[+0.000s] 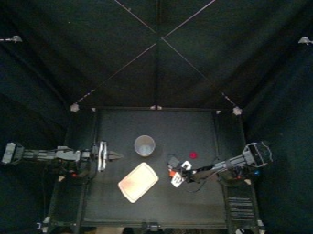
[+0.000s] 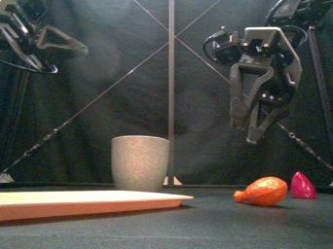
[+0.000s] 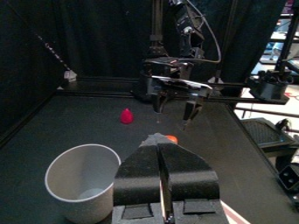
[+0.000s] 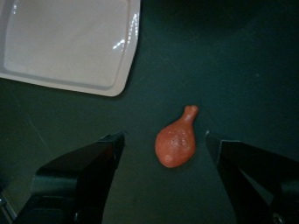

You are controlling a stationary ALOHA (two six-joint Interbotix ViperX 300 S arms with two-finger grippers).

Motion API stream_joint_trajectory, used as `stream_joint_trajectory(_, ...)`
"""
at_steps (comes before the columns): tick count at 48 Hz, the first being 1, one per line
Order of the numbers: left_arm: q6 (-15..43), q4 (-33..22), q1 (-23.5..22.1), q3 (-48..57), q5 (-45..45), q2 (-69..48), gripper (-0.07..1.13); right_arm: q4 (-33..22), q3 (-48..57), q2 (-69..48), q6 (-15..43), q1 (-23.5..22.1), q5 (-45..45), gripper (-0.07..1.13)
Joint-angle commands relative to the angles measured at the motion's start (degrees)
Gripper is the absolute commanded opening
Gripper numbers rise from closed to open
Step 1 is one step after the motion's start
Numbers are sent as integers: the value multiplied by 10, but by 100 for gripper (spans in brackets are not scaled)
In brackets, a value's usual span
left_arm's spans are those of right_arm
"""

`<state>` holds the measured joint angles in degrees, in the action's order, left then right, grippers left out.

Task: Pick the drumstick then place it on the pink plate
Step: Pick the drumstick

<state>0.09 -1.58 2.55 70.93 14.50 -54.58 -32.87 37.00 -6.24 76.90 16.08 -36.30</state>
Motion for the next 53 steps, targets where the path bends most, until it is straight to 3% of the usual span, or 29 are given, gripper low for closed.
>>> stream_joint_trajectory(1,1,1,4,-5,3,3,3,19,-7,0,2,-4,6,104)
stream_joint_trajectory(14,1,2,8,-5,6,3,3,97,10,40,-3,-30,51,104)
stream_joint_trajectory(31,0,0,11,-5,6,3,3,105,13,69,-3,-63,46,104)
stream_joint_trajectory(53,1,1,11,-2,7,3,3,114,6,94,-4,-62,54,100)
